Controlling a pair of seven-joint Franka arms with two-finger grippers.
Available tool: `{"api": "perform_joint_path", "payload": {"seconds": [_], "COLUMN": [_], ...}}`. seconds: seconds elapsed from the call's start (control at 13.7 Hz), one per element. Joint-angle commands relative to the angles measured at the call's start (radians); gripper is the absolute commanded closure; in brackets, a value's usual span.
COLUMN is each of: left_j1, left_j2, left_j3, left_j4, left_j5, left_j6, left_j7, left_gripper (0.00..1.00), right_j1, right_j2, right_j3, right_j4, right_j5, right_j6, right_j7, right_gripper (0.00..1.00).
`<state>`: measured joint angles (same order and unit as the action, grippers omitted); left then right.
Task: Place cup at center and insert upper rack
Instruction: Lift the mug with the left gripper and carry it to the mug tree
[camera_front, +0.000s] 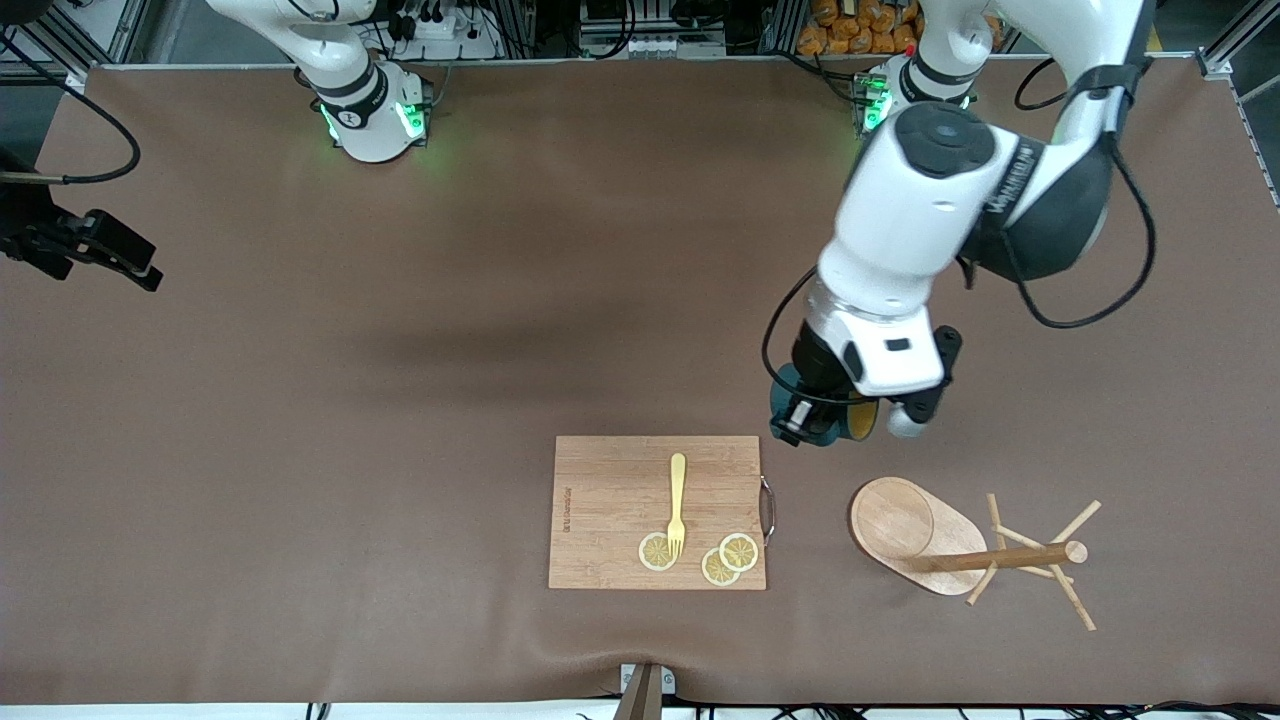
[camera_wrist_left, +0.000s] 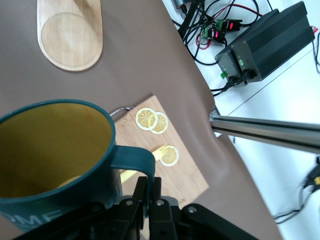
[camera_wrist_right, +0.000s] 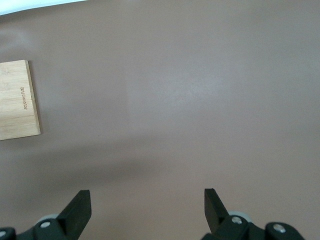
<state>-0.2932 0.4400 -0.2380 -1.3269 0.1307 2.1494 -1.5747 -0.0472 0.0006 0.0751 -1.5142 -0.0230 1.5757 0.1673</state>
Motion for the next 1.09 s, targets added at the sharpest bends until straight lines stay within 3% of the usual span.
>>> {"api": "perform_joint_path", "payload": {"seconds": [0.0,0.44,1.02], "left_j1": [0.043,0.149,0.265], "left_j2": [-0.041,-0.030,-0.012], "left_j3": [-0.007,-0.006,-0.004], "left_j4": [-0.028,-0.031,-0.064], "left_j5": [-0.103,-0.397,-0.822], "left_j6": [0.020,0.135,0.150], "left_j7": [0.001,0.076,0.615], "left_gripper": [1.00,1.00,1.00], "right_j1": [-0.002,0.000,-0.002], "right_j2": [0.002,0.002,0.002], "right_j3": [0.003,0.003,0.003], "right_j4": [0.020,0.020,0.020], "right_j5": [-0.005,-0.011,-0.014], "right_j6": [-0.022,-0.020,-0.022], "right_j7": [-0.005,-0.006,-0.003], "right_gripper": [0.00,0.00,0.00]}}
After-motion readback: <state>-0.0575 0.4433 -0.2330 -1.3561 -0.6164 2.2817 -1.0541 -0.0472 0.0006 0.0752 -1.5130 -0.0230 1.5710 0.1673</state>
